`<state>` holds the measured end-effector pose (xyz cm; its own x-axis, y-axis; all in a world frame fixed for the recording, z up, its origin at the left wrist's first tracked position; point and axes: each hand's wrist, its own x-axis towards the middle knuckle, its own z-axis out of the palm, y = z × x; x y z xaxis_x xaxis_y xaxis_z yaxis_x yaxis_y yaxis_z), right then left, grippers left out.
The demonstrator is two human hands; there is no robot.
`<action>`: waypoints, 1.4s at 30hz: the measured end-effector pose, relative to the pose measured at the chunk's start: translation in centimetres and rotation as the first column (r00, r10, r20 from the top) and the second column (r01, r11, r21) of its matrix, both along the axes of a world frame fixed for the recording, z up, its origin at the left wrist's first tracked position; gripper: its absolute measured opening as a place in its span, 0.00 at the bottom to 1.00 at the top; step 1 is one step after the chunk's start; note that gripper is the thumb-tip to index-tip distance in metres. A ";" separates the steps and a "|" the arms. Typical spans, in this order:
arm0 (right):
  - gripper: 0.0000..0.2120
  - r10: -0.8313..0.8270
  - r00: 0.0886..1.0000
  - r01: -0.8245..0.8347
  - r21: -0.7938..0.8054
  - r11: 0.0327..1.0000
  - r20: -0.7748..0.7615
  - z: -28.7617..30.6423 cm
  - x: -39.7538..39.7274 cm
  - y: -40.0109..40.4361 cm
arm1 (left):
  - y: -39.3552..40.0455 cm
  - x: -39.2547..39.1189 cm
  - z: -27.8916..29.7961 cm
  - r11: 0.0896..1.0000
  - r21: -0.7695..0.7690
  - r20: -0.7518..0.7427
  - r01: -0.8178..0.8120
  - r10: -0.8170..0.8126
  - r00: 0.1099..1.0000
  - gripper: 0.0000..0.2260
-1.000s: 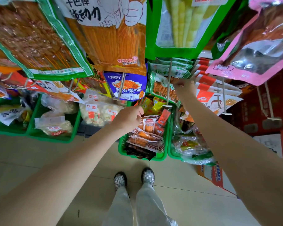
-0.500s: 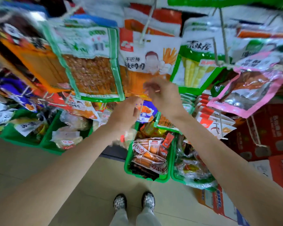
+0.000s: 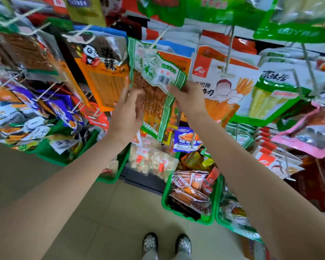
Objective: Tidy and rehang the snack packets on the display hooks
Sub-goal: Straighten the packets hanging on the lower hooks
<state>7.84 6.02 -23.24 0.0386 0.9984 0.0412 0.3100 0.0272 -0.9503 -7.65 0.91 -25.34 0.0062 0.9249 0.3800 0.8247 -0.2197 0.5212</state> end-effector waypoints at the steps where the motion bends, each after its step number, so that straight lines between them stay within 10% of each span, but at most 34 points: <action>1: 0.10 0.059 0.998 -0.061 0.066 0.996 0.036 0.5 -0.1 -0.5 | -0.1 0.0 0.6 0.999 0.052 0.038 0.001 -0.003 0.999 0.15; 4: 0.18 0.299 0.948 -0.314 0.176 0.933 0.106 2.6 0.1 -2.5 | -0.1 0.6 3.0 0.966 0.260 0.167 0.014 -0.059 0.984 0.16; 9: 0.05 0.593 0.805 -0.593 -0.033 0.805 0.006 5.0 5.0 -6.2 | -0.5 1.7 5.3 0.899 0.427 0.120 0.098 -0.164 0.979 0.15; 13: 0.04 0.447 0.889 -0.457 -0.203 0.866 -0.097 2.9 10.7 -7.3 | -1.5 3.8 1.8 0.936 0.082 0.108 0.343 -0.351 0.930 0.10; 18: 0.14 0.388 0.815 -0.178 -0.451 0.875 0.431 -5.6 17.0 -8.6 | -2.1 10.5 -6.3 0.751 -0.397 0.108 0.529 -0.534 0.839 0.08; 21: 0.24 0.390 0.828 -0.148 -0.515 0.844 0.402 -10.8 18.0 -10.9 | -2.9 15.2 -10.9 0.651 -0.543 0.046 0.531 -0.608 0.793 0.07; 28: 0.13 0.014 0.912 0.090 -0.233 0.968 0.410 -18.6 20.0 -12.8 | -1.9 21.4 -14.8 0.513 -0.675 0.106 0.530 -0.644 0.757 0.06; 38: 0.21 0.474 0.722 -0.197 -0.508 0.839 0.504 -20.0 24.7 -10.6 | 0.9 24.2 -18.3 0.341 -0.830 0.088 0.441 -0.702 0.707 0.08; 42: 0.12 0.171 0.957 -0.008 -0.565 0.825 0.235 -21.3 25.2 -9.0 | 2.2 25.2 -18.2 0.422 -0.798 0.202 0.430 -0.486 0.851 0.08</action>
<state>33.02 -2.98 -44.51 0.0165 0.8528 -0.5220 0.5724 -0.4361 -0.6944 17.59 3.10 -43.58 0.5182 0.6785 -0.5207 0.7645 -0.0946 0.6376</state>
